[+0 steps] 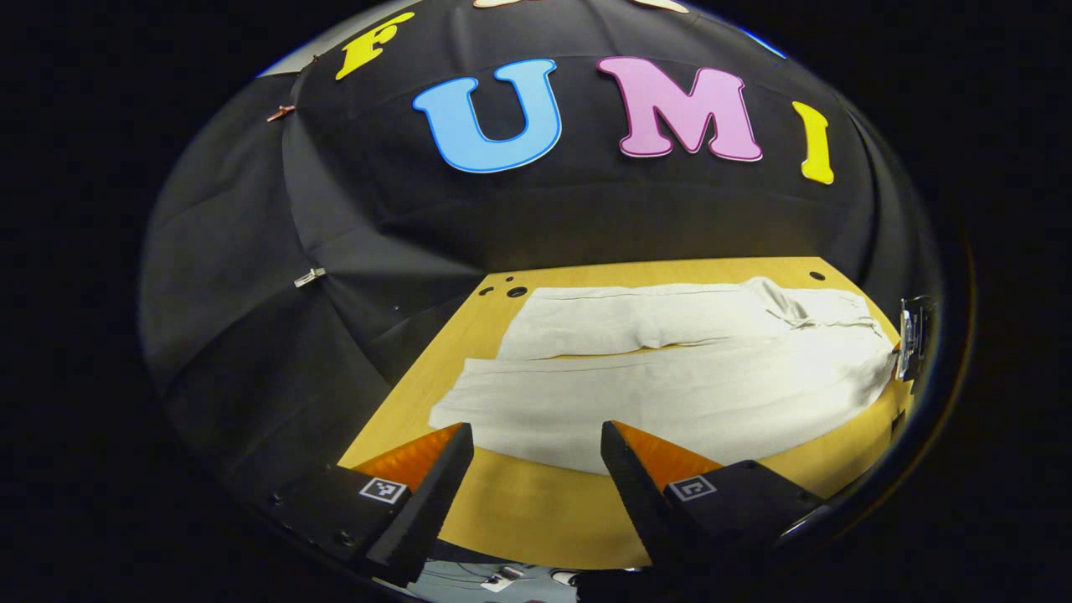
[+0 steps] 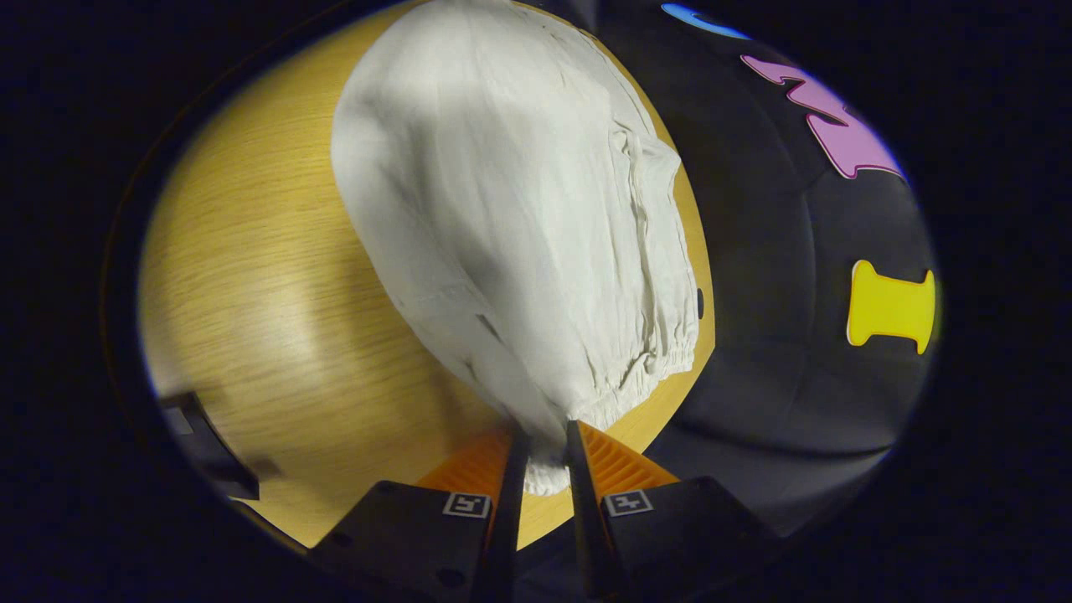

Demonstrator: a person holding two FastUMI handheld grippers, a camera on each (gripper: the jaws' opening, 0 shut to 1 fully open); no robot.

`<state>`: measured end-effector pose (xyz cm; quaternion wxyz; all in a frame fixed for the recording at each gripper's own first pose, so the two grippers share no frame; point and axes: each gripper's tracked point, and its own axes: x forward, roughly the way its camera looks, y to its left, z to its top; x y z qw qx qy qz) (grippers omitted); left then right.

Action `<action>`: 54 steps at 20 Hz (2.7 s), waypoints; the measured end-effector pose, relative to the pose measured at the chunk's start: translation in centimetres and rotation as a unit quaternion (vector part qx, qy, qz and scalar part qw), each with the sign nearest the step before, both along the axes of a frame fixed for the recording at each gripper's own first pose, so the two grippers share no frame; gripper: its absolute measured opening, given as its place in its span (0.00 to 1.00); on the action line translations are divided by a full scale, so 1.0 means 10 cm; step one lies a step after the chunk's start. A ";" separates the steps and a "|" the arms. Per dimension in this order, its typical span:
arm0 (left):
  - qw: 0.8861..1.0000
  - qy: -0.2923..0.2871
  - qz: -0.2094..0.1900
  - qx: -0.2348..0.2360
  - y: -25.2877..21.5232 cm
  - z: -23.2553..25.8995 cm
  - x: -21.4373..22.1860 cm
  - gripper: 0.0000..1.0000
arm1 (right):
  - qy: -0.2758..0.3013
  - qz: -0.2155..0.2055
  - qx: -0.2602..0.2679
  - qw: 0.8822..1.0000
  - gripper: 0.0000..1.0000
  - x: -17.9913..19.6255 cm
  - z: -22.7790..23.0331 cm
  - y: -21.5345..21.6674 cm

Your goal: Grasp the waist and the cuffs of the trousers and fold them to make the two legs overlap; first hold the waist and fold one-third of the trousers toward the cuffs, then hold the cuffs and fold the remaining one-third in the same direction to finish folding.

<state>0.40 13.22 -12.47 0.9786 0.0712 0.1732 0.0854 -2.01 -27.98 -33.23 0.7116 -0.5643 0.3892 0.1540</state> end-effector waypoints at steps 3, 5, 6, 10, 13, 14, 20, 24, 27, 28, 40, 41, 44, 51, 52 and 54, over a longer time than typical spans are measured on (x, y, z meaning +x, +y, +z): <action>0.997 0.017 -0.038 0.063 0.27 -0.09 0.13 0.97 | 0.022 0.012 -0.007 1.000 0.20 0.01 -0.03 -0.02; 0.987 0.040 -0.061 0.140 0.56 -0.16 0.25 0.96 | 0.046 0.024 -0.016 0.999 0.13 0.00 0.00 0.05; 0.981 0.048 -0.074 0.174 0.68 -0.20 0.33 0.96 | 0.059 0.021 -0.012 0.998 0.12 0.00 -0.03 0.02; 0.950 0.073 -0.127 0.274 0.95 -0.37 0.67 0.95 | 0.112 0.015 -0.001 0.994 0.05 0.01 -0.02 0.04; 0.905 0.108 -0.191 0.364 1.07 -0.65 0.84 0.96 | 0.108 0.038 -0.026 0.993 0.05 -0.01 -0.01 0.06; 0.887 0.123 -0.215 0.390 1.10 -0.77 0.87 0.96 | 0.107 0.038 -0.028 0.993 0.05 -0.01 -0.01 0.05; 0.818 0.194 -0.272 0.469 1.31 -1.25 0.98 0.95 | 0.110 0.057 -0.052 0.991 0.05 -0.01 -0.01 0.05; 0.793 0.188 -0.289 0.502 1.22 -1.25 1.21 0.95 | 0.112 0.052 -0.049 0.991 0.05 -0.01 -0.01 0.06; 0.772 0.183 -0.306 0.526 1.18 -1.26 1.43 0.89 | 0.110 0.055 -0.056 0.991 0.05 -0.01 -0.01 0.06; 0.763 0.187 -0.318 0.531 1.15 -1.28 1.46 0.88 | 0.109 0.058 -0.061 0.990 0.05 -0.01 -0.01 0.06; 0.740 0.225 -0.328 0.542 1.15 -1.50 1.38 0.08 | 0.081 0.047 -0.060 0.994 0.05 0.00 0.07 -0.03; 0.755 0.229 -0.321 0.524 1.14 -1.52 1.34 0.06 | 0.073 0.039 -0.052 0.995 0.05 0.02 0.12 -0.03; 0.798 0.218 -0.297 0.477 1.05 -1.40 1.29 0.06 | 0.039 0.003 -0.026 0.999 0.05 0.08 0.29 -0.05; 0.835 0.153 -0.269 0.455 0.84 -0.63 1.60 0.05 | -0.040 -0.017 0.004 0.999 0.05 0.47 0.83 0.00; 0.841 0.142 -0.262 0.451 0.81 -0.50 1.68 0.06 | -0.052 -0.031 0.016 0.998 0.05 0.56 0.90 -0.01; 0.852 0.124 -0.258 0.438 0.72 -0.31 1.82 0.06 | -0.075 -0.066 0.043 0.994 0.05 0.74 1.04 -0.05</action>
